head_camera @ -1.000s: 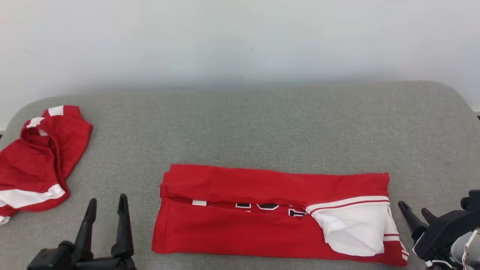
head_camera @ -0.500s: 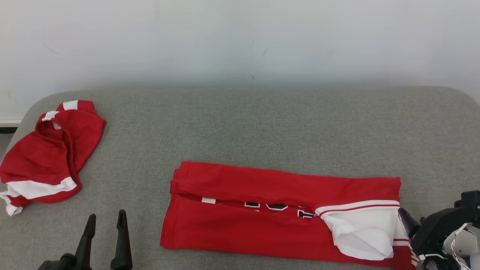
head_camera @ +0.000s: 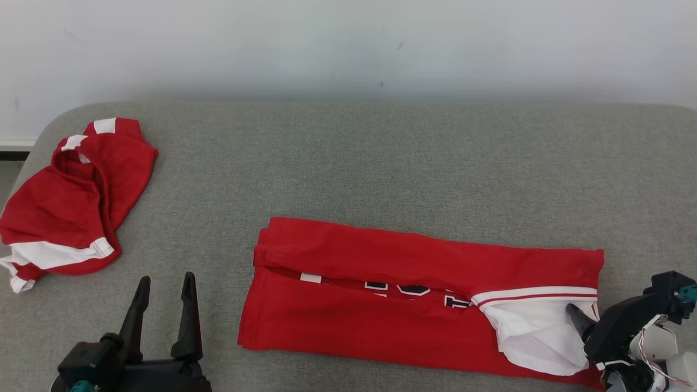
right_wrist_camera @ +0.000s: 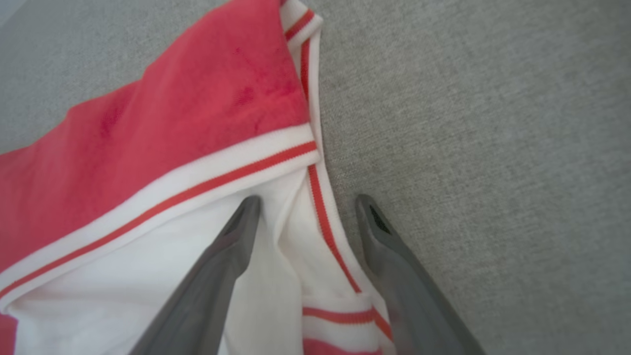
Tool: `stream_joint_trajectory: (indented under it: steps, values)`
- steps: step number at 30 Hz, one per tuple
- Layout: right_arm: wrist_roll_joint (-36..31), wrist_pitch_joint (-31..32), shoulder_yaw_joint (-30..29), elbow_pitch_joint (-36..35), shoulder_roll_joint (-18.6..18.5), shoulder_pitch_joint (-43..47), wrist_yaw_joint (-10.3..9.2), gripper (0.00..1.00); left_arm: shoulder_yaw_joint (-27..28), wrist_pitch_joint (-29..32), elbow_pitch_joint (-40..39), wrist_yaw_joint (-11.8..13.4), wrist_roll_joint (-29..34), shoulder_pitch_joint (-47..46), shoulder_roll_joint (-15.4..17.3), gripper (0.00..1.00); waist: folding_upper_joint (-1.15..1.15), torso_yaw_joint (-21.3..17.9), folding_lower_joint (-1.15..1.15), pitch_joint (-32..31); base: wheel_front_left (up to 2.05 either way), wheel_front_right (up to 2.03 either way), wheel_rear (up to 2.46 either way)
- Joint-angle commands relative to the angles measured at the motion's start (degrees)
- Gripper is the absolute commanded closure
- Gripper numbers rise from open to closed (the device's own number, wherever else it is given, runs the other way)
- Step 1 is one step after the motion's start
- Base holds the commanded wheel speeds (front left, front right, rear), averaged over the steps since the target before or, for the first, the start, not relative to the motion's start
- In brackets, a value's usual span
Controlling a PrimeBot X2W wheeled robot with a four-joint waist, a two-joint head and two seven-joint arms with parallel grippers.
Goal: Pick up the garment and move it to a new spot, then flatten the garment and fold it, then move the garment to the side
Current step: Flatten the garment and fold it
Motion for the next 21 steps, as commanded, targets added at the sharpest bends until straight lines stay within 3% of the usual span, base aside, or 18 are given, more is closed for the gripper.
stream_joint_trajectory:
  steps: [1,3,4,5,6,21]
  values:
    - [0.26,0.43,0.72,1.3,0.56,0.28,-0.13,0.0,0.02,-0.02,0.05,-0.22,0.31,-0.69,-0.03,0.0,0.0,0.23,0.0,0.44,0.0,0.0,0.0]
    - [0.56,1.16,1.69,2.45,0.57,0.26,-0.13,0.0,-0.03,-0.02,0.32,-0.35,0.55,-0.78,-0.03,0.0,0.0,0.29,0.0,0.69,0.0,0.0,0.0]
    - [0.7,1.17,2.13,2.82,0.51,0.2,-0.13,0.33,0.0,-0.02,0.37,-0.32,0.59,-0.84,-0.02,0.0,0.0,0.3,0.0,0.77,0.0,0.0,0.0]
    - [0.82,0.88,2.51,3.0,0.43,0.07,-0.13,0.82,0.05,-0.02,0.44,-0.28,0.63,-0.87,-0.02,0.0,0.0,0.31,0.0,0.82,0.0,0.0,0.0]
    - [0.74,1.04,3.02,3.31,0.29,0.0,-0.13,1.0,0.1,-0.02,0.54,-0.34,0.65,-0.88,-0.03,0.0,0.0,0.32,0.0,0.82,0.0,0.0,0.0]
    - [-3.64,-5.94,-1.21,1.48,-6.81,-4.97,-0.16,1.0,0.46,-0.02,1.56,-0.7,0.01,-0.35,-0.03,0.0,0.0,-1.65,0.0,-0.62,0.0,0.0,0.0]
